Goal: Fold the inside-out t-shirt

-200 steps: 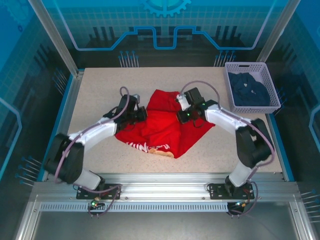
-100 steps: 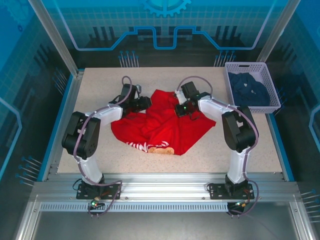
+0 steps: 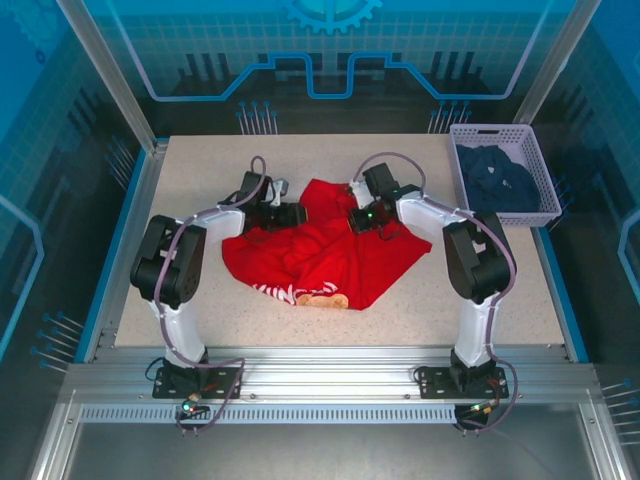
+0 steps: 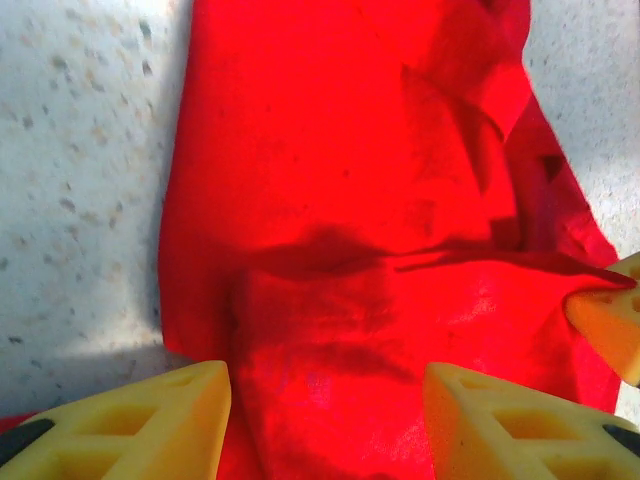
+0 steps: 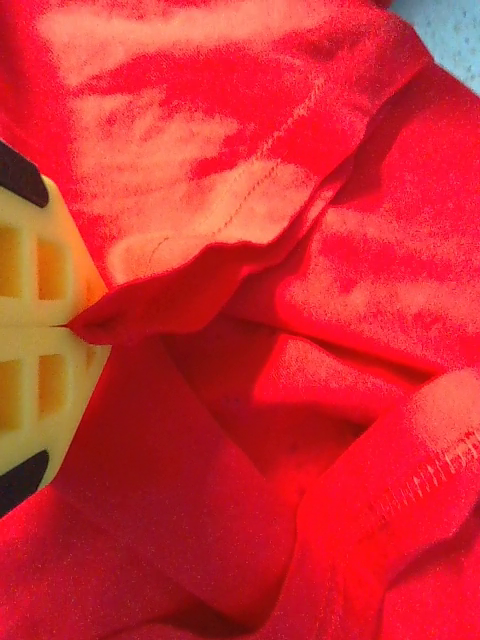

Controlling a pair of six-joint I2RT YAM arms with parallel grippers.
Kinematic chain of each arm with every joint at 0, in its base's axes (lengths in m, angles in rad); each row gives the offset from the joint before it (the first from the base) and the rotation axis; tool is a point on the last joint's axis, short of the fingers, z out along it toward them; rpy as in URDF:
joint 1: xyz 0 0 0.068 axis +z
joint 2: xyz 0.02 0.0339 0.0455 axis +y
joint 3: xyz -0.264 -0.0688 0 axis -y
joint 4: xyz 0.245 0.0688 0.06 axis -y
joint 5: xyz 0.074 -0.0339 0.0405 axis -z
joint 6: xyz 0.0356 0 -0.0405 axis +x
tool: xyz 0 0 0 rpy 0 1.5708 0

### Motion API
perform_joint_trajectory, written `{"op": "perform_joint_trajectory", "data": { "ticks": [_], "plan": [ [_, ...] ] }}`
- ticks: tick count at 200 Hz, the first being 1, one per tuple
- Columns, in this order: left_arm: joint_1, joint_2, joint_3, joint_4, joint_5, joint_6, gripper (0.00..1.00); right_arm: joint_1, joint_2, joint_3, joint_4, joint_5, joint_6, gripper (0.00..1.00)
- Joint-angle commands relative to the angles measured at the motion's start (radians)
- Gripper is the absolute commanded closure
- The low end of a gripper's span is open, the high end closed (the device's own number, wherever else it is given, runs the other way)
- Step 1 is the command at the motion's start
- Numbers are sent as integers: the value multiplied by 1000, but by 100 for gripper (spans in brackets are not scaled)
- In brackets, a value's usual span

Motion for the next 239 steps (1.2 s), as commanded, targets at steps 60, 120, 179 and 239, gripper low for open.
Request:
{"op": "perform_joint_trajectory", "data": {
  "ticks": [60, 120, 179, 239],
  "plan": [
    [-136, -219, -218, -69, -13, 22, 45, -10, -284, -266, 31, -117, 56, 100],
    [-101, -122, -75, -85, -19, 100, 34, -6, -278, -310, 55, -84, 24, 100],
    [-65, 41, 96, -120, 45, 167, 30, -6, -267, -295, 46, -76, 11, 100],
    [-54, 137, 199, -168, 155, 191, 29, -7, -281, -298, 40, -65, 6, 100]
  ]
}}
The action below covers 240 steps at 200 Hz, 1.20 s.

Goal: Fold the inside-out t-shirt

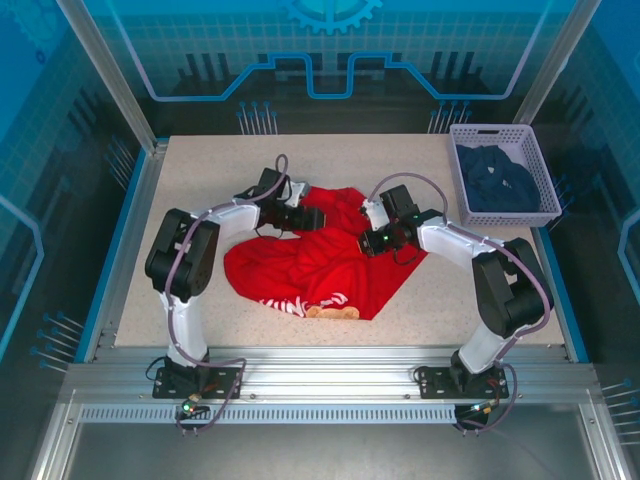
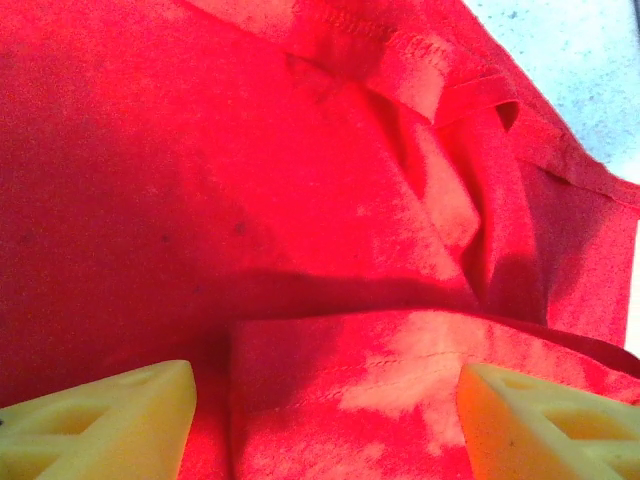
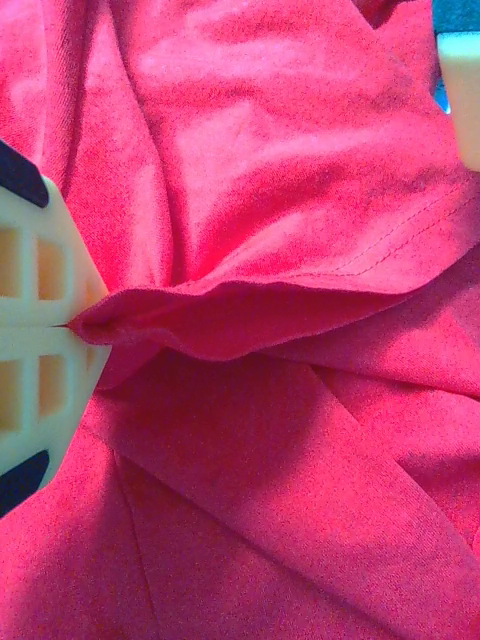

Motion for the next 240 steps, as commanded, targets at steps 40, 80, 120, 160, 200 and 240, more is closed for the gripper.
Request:
{"op": "perform_joint_trajectory", "data": {
  "ticks": [40, 80, 120, 160, 200, 240],
  "plan": [
    [10, 67, 73, -76, 143, 34, 31, -5, -13, 10, -10, 7, -21, 100],
    [13, 53, 67, -55, 161, 23, 46, -5, -15, 7, -9, 11, -21, 100],
    [19, 57, 79, -51, 152, 17, 63, -5, -18, 8, -14, 13, -21, 100],
    [18, 90, 114, -83, 130, 30, 73, -5, -22, 13, -15, 10, -20, 100],
    [19, 118, 144, -99, 118, 34, 83, -5, -42, 13, -13, 13, -17, 100],
    [19, 131, 165, -120, 129, 38, 78, -8, -58, 13, -9, 7, -17, 100]
  ]
}}
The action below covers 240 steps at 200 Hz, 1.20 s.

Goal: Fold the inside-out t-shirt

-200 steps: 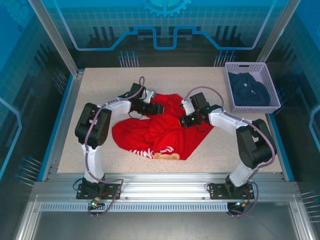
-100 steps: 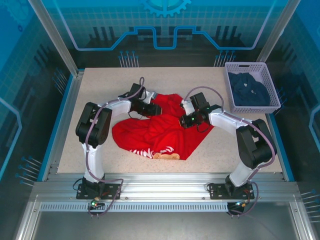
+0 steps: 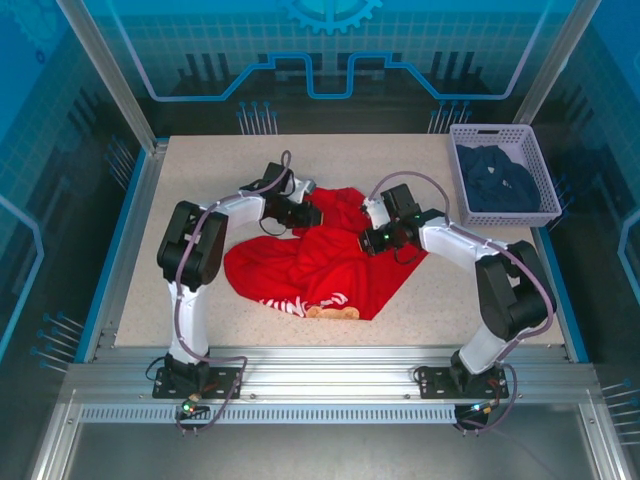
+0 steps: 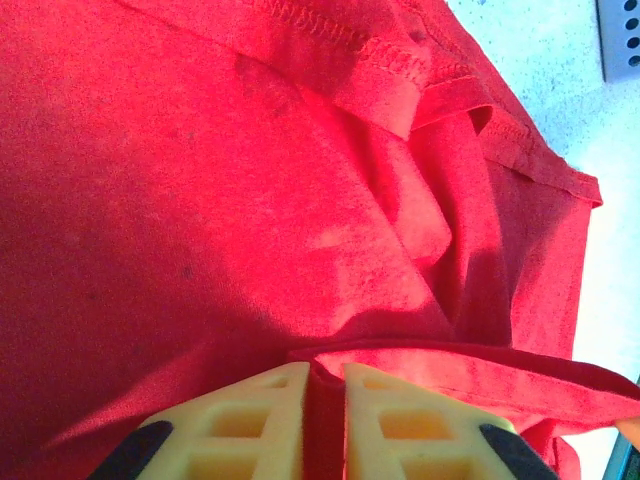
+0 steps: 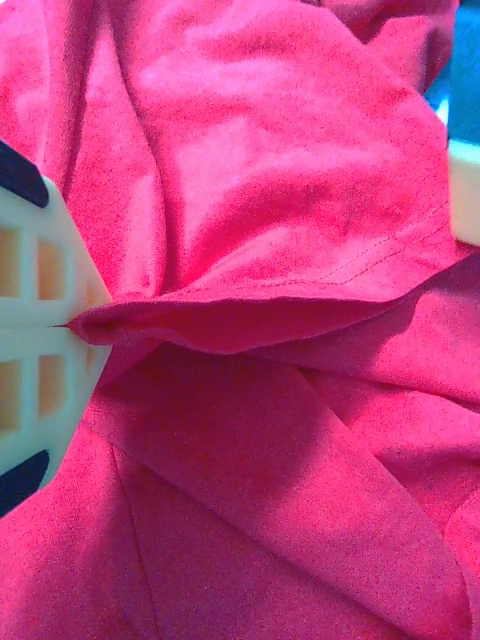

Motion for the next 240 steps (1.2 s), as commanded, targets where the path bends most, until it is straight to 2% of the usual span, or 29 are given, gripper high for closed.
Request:
{"op": "perform_joint_trajectory", "data": {
  "ticks": [1, 34, 56, 87, 111, 144, 157, 174, 191, 216, 240],
  "plan": [
    [7, 15, 30, -39, 8, 32, 78, -8, -30, 13, -8, 2, -12, 100],
    [8, 28, 30, -60, 10, 40, 77, -10, -30, 11, -5, 2, -12, 100],
    [8, 25, 28, -60, 20, 40, 81, -12, -30, 13, -5, 4, -12, 100],
    [10, -32, 15, -36, 15, 34, 100, -15, -31, 24, -5, 7, 0, 100],
    [33, -169, -28, -6, -16, 15, 100, 4, -40, 68, -6, -22, 41, 100],
    [89, -486, -208, 91, -146, -87, 100, 90, -60, 138, 19, -1, 79, 99],
    [106, -604, -272, 116, -193, -137, 100, 118, -38, 174, 39, -8, 94, 93],
    [114, -733, -309, 91, -279, -161, 100, 143, 30, 271, -11, -10, 81, 76],
    [129, -832, -304, 13, -377, -164, 100, 131, 37, 324, -96, 78, 45, 63],
    [175, -932, -308, -71, -466, -166, 100, 15, -19, 244, -131, 193, 39, 46],
    [212, -973, -340, -75, -475, -188, 100, -103, 17, 203, -191, 293, 46, 41]
  ]
}}
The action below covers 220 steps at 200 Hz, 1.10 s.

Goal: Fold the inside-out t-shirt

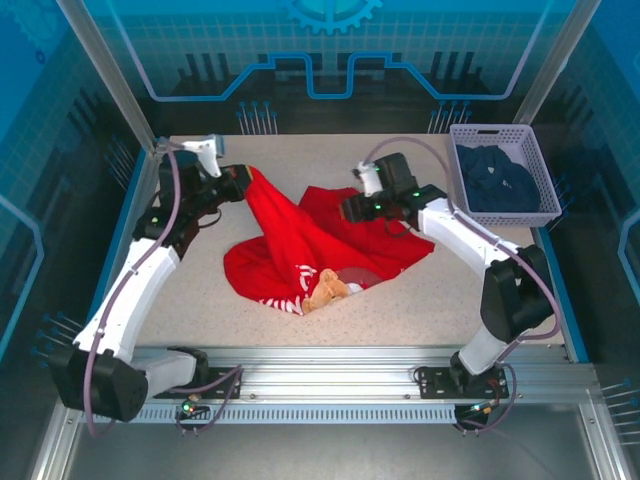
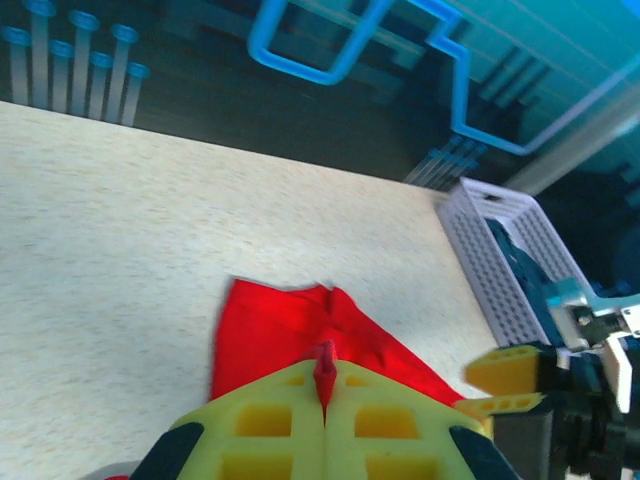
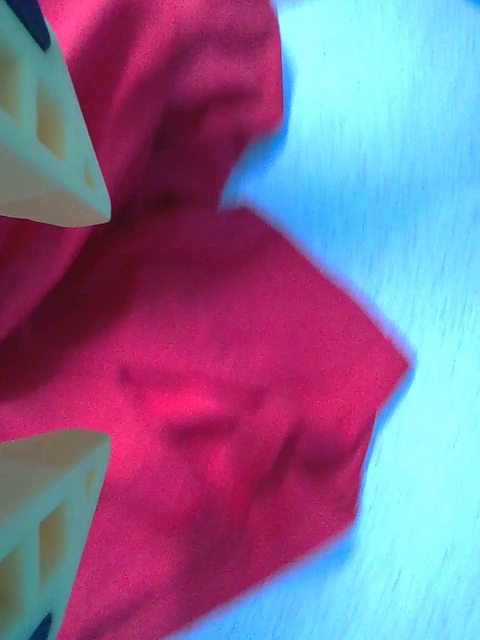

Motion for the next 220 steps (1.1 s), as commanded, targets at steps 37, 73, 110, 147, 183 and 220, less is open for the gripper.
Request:
{"op": "perform_joint_trajectory", "data": {
  "ticks": [37, 73, 110, 147, 183, 220],
  "plan": [
    [43, -38, -48, -64, -71, -52, 100, -197, 105, -48, -229, 353, -7, 37],
    [43, -58, -49, -67, -81, -62, 100, -220, 162, -59, -304, 399, -42, 36],
    [49, -71, -42, -69, -94, -72, 100, -223, 226, -62, -341, 458, -58, 36],
    [73, -81, -27, -65, -90, -102, 100, -236, 293, -5, -335, 442, -76, 58],
    [114, -76, 28, -63, -33, -164, 100, -252, 205, -16, -282, 340, -71, 92],
    [184, -33, 187, -80, 52, -210, 100, -276, -29, -169, -222, 151, 0, 100]
  ]
}}
